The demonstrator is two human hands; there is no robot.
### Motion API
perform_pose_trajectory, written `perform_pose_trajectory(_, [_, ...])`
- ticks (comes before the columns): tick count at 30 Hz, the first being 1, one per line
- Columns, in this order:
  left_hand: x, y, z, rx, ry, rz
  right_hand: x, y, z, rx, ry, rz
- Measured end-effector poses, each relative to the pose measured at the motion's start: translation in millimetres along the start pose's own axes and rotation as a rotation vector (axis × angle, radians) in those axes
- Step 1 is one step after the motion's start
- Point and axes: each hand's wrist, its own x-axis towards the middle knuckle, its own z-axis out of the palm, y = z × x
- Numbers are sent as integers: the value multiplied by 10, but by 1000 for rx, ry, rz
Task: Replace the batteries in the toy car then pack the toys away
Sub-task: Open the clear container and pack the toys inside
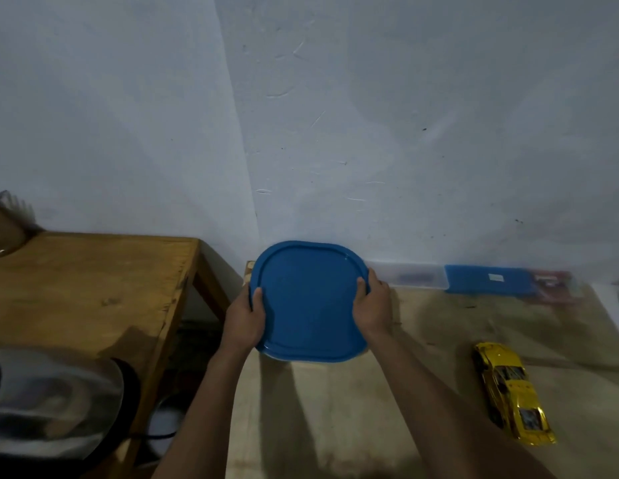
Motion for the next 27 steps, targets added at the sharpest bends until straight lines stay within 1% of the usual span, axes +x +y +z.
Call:
perform_pose_trajectory(3, [5,-15,-29,50,-25,34,-13,25,-9,25,-3,-25])
perform_pose_trajectory(7, [-30,35,-96,22,-92,99,-20,21,-28,26,-12,-36])
perform_pose_trajectory(12, [-40,33,-112,25,-139,134,23,56,-101,71,-119,-61])
perform_pose_trajectory(15, [-21,7,-104,28,-158,125,23,50,-171,109,-183,-76])
perform_pose_trajectory(17, [12,-54,-110,27,-192,113,11,17,-234,109,-244,-66])
perform_pose_trajectory(19, [62,-95,-151,-16,-238,71,23,1,-311,93,-360,-45])
perform_pose_trajectory(21, [93,-70,-157,-96,-256,5,55,-51,-423,26,-490,-12])
perform_pose_trajectory(22, [74,-42,-127,-100,-237,8,70,-89,-470,-19,-531,3])
perform_pose_trajectory(23, [29,-9,-73,-67,-181,41,68,-137,-499,-54,-548,20])
perform_pose_trajectory(24, [-15,2,4,-20,-81,71,47,-182,-495,-69,-534,46])
perform_pose_trajectory(26, [-87,-49,164,37,158,61,-46,-232,-382,-49,-421,112])
perform_pose_trajectory(27, [-126,-68,206,32,230,33,-117,-216,-293,-38,-329,127])
